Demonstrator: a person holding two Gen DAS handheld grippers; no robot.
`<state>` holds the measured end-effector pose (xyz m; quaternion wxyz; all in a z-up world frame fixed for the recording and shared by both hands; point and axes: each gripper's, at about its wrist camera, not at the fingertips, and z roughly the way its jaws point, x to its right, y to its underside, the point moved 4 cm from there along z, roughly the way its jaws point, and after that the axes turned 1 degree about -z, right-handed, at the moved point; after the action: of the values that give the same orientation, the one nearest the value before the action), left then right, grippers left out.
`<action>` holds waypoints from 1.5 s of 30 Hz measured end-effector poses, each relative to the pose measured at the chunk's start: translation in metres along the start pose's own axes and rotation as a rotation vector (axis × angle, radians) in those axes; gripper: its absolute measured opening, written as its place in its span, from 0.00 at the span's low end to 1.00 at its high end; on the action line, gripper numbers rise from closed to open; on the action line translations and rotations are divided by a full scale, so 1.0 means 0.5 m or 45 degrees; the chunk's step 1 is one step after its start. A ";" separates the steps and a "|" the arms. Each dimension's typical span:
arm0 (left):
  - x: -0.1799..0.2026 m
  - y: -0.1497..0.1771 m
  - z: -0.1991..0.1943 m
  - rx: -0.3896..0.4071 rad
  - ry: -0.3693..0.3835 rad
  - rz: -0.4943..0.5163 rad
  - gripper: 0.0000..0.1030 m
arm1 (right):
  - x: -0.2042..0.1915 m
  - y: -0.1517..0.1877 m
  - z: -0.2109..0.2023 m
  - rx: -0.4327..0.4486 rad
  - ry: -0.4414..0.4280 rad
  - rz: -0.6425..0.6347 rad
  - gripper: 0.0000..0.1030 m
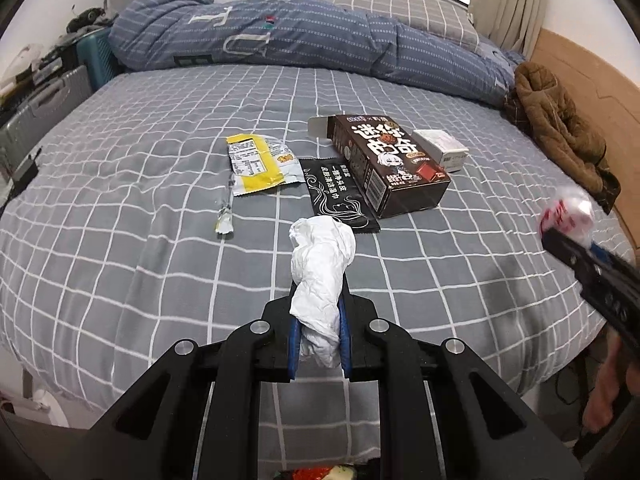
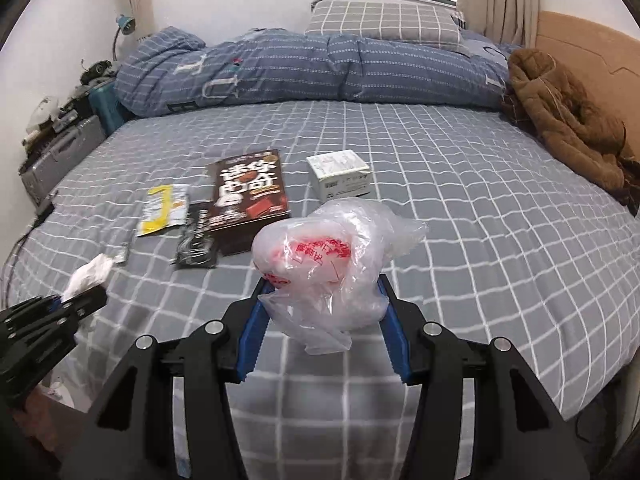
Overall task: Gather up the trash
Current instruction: 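Lift the tissue and plastic bag and carry both over the black bin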
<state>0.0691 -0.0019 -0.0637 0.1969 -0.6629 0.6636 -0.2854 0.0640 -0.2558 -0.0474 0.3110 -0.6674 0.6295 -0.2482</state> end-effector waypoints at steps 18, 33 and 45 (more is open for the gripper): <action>0.027 0.115 -0.074 0.021 0.003 0.002 0.14 | -0.046 0.125 -0.108 -0.011 -0.004 -0.046 0.48; 0.064 0.197 -0.094 -0.002 0.013 0.090 0.14 | -0.036 0.223 -0.149 -0.070 0.013 -0.004 0.48; 0.042 0.272 -0.101 -0.072 -0.039 0.077 0.14 | -0.067 0.306 -0.179 -0.146 -0.007 -0.019 0.48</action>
<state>-0.0683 -0.0225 -0.1101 0.1967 -0.6521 0.6881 -0.2503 -0.1086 -0.2338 -0.0954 0.2720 -0.6895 0.6368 -0.2124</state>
